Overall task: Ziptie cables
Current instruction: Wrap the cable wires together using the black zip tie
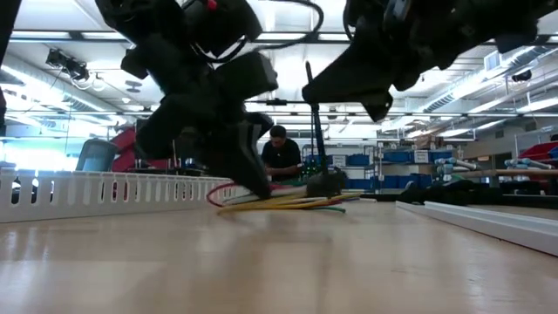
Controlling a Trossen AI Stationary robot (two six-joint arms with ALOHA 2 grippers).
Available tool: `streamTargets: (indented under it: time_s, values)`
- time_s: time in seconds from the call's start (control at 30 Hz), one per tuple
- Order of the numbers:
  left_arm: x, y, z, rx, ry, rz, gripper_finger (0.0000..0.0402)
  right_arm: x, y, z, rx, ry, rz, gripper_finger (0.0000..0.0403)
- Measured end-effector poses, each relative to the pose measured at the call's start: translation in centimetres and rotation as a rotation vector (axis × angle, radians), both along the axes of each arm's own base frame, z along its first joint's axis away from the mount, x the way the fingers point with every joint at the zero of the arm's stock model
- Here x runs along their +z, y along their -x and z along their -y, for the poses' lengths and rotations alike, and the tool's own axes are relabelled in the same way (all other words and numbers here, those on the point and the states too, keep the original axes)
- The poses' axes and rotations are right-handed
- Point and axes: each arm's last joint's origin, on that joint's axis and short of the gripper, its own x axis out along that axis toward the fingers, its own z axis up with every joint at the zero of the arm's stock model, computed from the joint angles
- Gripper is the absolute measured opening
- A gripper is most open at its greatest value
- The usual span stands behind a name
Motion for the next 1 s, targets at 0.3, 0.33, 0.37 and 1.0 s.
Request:
streamTargets:
  time_s: [0.3,0.33,0.37,1.0]
  values:
    - [1.1,-1.0,0.3,-0.013,0.042,0.142,0.0030,0.2,-0.4,0.7,0.057,-0.048,0.013,0.0000]
    - [1.2,-1.1,0.3,-0.013,0.045,0.160,0.0037,0.2,-0.4,0.7,0.056,-0.048,0.014,0.0000]
    - [1.3,-1.1,0.4,-0.013,0.051,0.175,0.0044,0.2,-0.4,0.7,0.056,-0.048,0.012,0.0000]
    - [0.9,-0.8,0.5,0.054,0.148,0.104,0.0131,0.1,-0.4,0.7,0.061,-0.048,0.001,0.0000]
